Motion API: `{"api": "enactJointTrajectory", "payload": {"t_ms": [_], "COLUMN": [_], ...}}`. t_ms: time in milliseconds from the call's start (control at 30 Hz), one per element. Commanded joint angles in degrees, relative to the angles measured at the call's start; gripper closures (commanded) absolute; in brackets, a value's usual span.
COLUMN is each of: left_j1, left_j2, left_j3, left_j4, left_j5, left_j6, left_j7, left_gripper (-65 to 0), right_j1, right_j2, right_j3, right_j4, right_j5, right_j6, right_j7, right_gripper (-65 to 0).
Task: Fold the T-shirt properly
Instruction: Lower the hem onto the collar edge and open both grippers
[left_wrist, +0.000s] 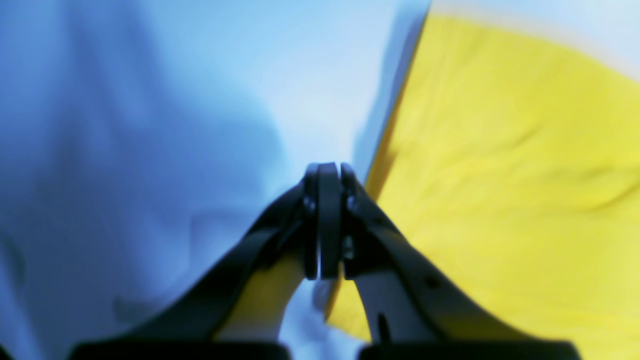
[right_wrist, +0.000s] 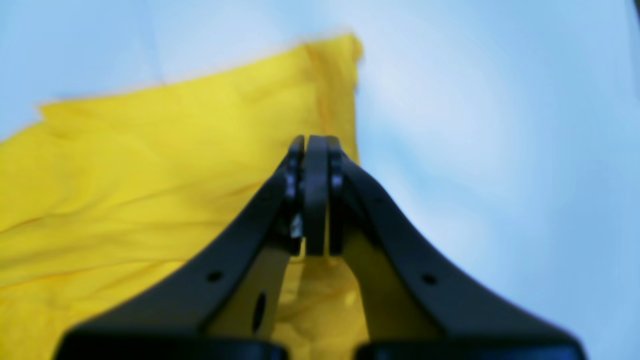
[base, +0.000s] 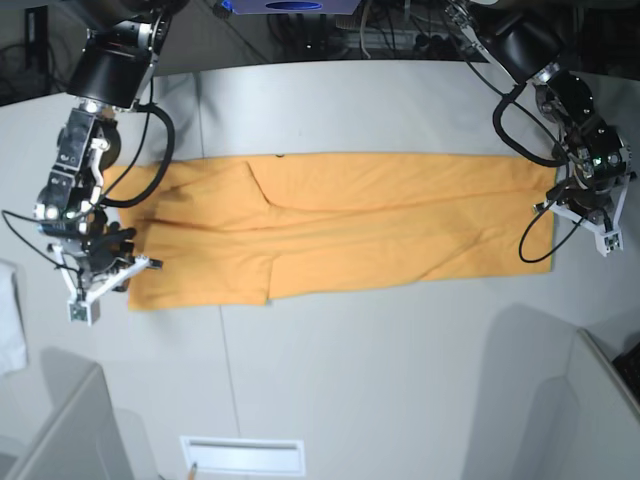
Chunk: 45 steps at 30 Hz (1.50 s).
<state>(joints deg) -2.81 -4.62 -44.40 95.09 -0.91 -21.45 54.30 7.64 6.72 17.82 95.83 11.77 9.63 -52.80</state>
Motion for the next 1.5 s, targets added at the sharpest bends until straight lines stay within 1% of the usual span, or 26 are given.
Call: {"api": "enactJointTrajectory", "payload": {"t_ms": [0, 67, 133, 167, 333, 367, 400, 433, 467, 533, 567, 600, 667, 733, 867, 1000, 1133, 1200, 1333, 1367, 1400, 1433, 1467], "left_j1": [0.5, 3.3, 5.3, 6.1, 9.5, 10.1, 10.4, 10.4, 10.3, 10.4, 10.1, 9.4, 7.6, 6.9, 5.3, 4.3, 1.6, 1.3, 1.1, 1.1, 1.1, 1.1, 1.2], "left_j2": [-0.9, -0.9, -1.2, -2.1, -4.6, -4.9, -5.9, -6.7, -7.4, -8.2, -8.2, -8.2, -8.2, -8.8, -10.4, -11.0, -11.1, -11.1, -12.8, -12.8, -12.9, -12.9, -12.9], "left_j3": [-0.2, -1.7, -4.2, -5.0, -8.5, -9.4, -10.1, -10.5, -10.5, -10.4, -10.4, -10.4, -9.4, -6.5, -0.7, 0.1, 0.3, 2.5, 8.0, 8.1, 8.2, 8.2, 8.2], "left_j4": [3.1, 6.4, 7.5, 7.5, 6.7, 5.7, 4.1, 2.2, 0.7, -1.9, -2.9, -4.0, -6.2, -8.7, -15.5, -21.2, -25.5, -26.9, -30.1, -30.4, -30.9, -31.0, -31.2], "left_j5": [-1.9, -6.0, -10.2, -12.1, -22.3, -24.0, -26.0, -27.7, -29.1, -32.0, -32.7, -33.2, -32.8, -32.8, -32.9, -32.8, -32.8, -32.7, -32.8, -32.8, -32.8, -32.8, -32.9], "left_j6": [-1.1, -2.6, -2.9, -2.9, -2.9, -2.9, -2.9, -3.0, -3.0, -3.0, -3.0, -3.0, -3.0, -3.0, -3.0, -3.0, -3.0, -3.0, -3.0, -3.0, -3.0, -3.0, -3.0], "left_j7": [-0.7, 0.9, 1.6, 1.6, 1.4, 1.4, 1.3, 1.3, 1.3, 1.2, 1.2, 0.7, -1.2, -3.4, -7.2, -10.3, -10.4, -10.4, -10.7, -10.7, -10.7, -10.7, -10.7], "left_gripper": [0.0, 0.0, 0.0, 0.0, 0.0, -1.6, -11.5, -22.7, -32.3, -47.4, -51.3, -53.0, -53.2, -53.2, -53.2, -53.2, -53.0, -53.0, -52.2, -49.5, -45.4, -40.0, -33.2], "right_j1": [-0.2, -2.8, -5.5, -6.5, -9.4, -10.0, -10.3, -10.4, -10.7, -12.3, -12.6, -12.9, -13.2, -13.3, -13.6, -14.8, -14.8, -14.5, -14.5, -14.6, -14.6, -14.7, -14.8], "right_j2": [0.4, 0.1, -1.0, -1.1, -1.3, -1.3, -1.4, -1.9, -2.3, -2.3, -2.5, -2.5, -2.5, -2.5, -3.0, -3.5, -3.6, -3.6, -3.7, -3.7, -3.7, -3.7, -3.7], "right_j3": [0.2, 0.2, 0.2, 0.2, 0.2, 0.1, 0.1, -0.5, -1.3, -2.5, -2.9, -3.6, -5.6, -6.9, -7.1, -6.6, -6.6, -6.6, -6.6, -6.5, -6.5, -6.5, -6.5], "right_j4": [3.7, 9.9, 13.9, 15.2, 15.3, 15.1, 15.1, 15.0, 14.9, 15.0, 15.0, 15.0, 15.0, 15.0, 15.0, 15.2, 15.2, 15.2, 15.2, 15.2, 15.2, 15.2, 15.2], "right_j5": [0.1, 0.1, 0.1, 0.1, 0.1, 0.1, 0.1, 0.1, 0.1, 0.1, 0.1, 0.1, 0.1, 0.1, 0.1, 0.1, 0.1, 0.1, 0.1, 0.1, 0.1, 0.1, 0.1], "right_j6": [0.1, 0.2, 0.2, 0.2, 0.2, 0.2, 0.2, 0.2, 0.2, 0.2, 0.2, 0.2, 0.2, 0.2, 0.2, 0.2, 0.2, 0.2, 0.1, 0.1, 0.1, 0.1, 0.1], "right_j7": [-0.1, -1.7, -1.9, -1.8, -1.8, -1.8, -1.7, -1.7, -1.7, -1.6, -1.2, -0.7, 0.4, 0.5, 0.5, 0.6, 0.6, 0.6, 0.6, 0.6, 0.6, 0.6, 0.6], "right_gripper": [0.0, 0.0, 0.0, 0.0, 0.0, 0.0, 0.0, 0.0, 0.0, 0.0, 0.0, 0.0, 0.0, 0.0, 0.0, 0.0, 0.0, 0.0, 0.0, 0.0, 0.0, 0.0, 0.0]}}
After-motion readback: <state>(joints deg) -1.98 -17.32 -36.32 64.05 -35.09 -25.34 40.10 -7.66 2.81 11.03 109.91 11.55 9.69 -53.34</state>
